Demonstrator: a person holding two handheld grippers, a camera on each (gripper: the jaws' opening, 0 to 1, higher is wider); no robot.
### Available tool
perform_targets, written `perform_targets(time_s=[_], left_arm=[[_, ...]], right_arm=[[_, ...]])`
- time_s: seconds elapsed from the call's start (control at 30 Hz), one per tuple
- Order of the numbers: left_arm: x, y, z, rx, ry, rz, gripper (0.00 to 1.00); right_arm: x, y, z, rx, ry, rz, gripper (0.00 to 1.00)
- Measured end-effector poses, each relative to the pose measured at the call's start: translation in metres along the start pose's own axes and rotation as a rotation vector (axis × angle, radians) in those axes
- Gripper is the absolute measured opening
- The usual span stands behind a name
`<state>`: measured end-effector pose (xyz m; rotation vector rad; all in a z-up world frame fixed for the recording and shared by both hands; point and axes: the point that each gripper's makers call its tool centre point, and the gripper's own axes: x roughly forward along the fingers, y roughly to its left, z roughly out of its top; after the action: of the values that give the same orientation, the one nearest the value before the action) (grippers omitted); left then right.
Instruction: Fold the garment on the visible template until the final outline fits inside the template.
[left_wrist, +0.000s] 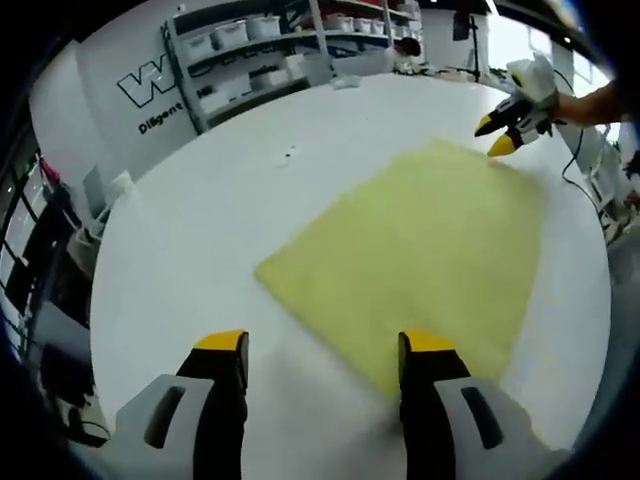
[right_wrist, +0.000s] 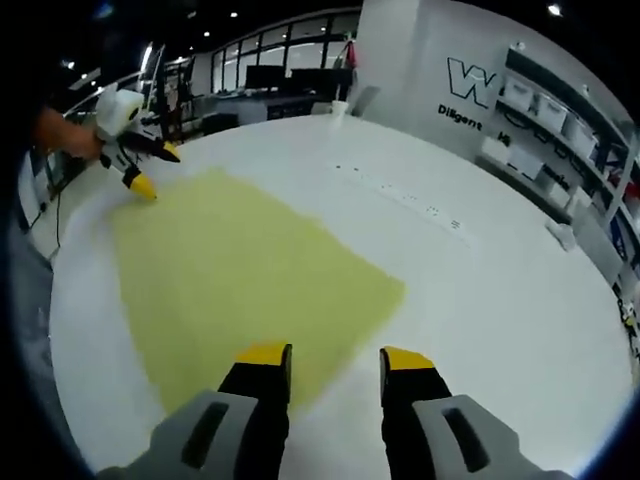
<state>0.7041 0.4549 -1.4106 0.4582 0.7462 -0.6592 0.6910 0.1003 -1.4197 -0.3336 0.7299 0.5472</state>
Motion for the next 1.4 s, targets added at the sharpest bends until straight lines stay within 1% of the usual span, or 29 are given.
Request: perform_targets(time_s=[0.1,0.13,0.2,0.23,0.4,0.47,0.57,0.63,0.73,0.83,0.9,0.97,1.1,1.13,1.17,1.23,1.3,1.33,1.4], left_arm=[[-0.006,-0.006,-0.002,-0.027,-0.005,-0.011,0.61],[-0.008,-0.009,-0.003,-0.023,-0.009,-0.017,0.61],[-0.011,-0.017,-0.005,-0.013,-0.012,-0.031,0.60],[-0.012,-0.020,-0.006,-0.014,-0.013,-0.036,0.60],[-0.021,-0.033,-0.012,-0.041,-0.022,-0.066,0.58],[-0.024,-0.039,-0.017,-0.046,-0.021,-0.078,0.58],[-0.029,-0.045,-0.024,-0.045,-0.019,-0.091,0.53],[-0.032,-0.050,-0.028,-0.071,-0.022,-0.111,0.51],[-0.037,-0.059,-0.034,-0.078,-0.023,-0.143,0.49],[-0.041,-0.066,-0.041,-0.078,-0.025,-0.150,0.45],[-0.044,-0.070,-0.044,-0.081,-0.029,-0.160,0.40],[-0.044,-0.076,-0.049,-0.081,-0.020,-0.176,0.34],[-0.043,-0.084,-0.052,-0.075,-0.013,-0.184,0.29],[-0.043,-0.085,-0.051,-0.078,-0.017,-0.189,0.26],[-0.042,-0.086,-0.049,-0.088,-0.022,-0.191,0.21],[-0.040,-0.086,-0.049,-0.094,-0.013,-0.183,0.12],[-0.039,-0.085,-0.050,-0.078,-0.011,-0.176,0.09],[-0.040,-0.085,-0.050,-0.081,-0.008,-0.177,0.09],[-0.041,-0.083,-0.052,-0.083,-0.002,-0.178,0.06]], right_arm=[[-0.006,0.010,-0.004,0.026,0.001,0.029,0.27],[-0.008,0.013,-0.005,0.025,-0.002,0.036,0.27],[-0.013,0.017,-0.008,-0.007,-0.012,0.029,0.28],[-0.014,0.019,-0.010,-0.004,-0.010,0.032,0.28],[-0.025,0.034,-0.020,0.025,-0.006,0.068,0.21],[-0.027,0.038,-0.024,0.032,0.000,0.077,0.19],[-0.031,0.047,-0.030,0.072,0.004,0.092,0.19],[-0.034,0.052,-0.034,0.088,0.005,0.103,0.19],[-0.036,0.061,-0.042,0.091,0.019,0.123,0.19],[-0.038,0.070,-0.048,0.092,0.023,0.138,0.19],[-0.039,0.074,-0.051,0.091,0.027,0.145,0.19],[-0.040,0.077,-0.053,0.096,0.033,0.152,0.18],[-0.041,0.083,-0.058,0.110,0.038,0.153,0.17],[-0.042,0.084,-0.060,0.117,0.041,0.152,0.16],[-0.043,0.084,-0.063,0.130,0.048,0.150,0.15],[-0.044,0.084,-0.067,0.142,0.052,0.144,0.13],[-0.048,0.085,-0.070,0.144,0.054,0.139,0.08],[-0.048,0.084,-0.068,0.140,0.042,0.134,0.04],[-0.051,0.087,-0.070,0.189,0.064,0.144,0.00]])
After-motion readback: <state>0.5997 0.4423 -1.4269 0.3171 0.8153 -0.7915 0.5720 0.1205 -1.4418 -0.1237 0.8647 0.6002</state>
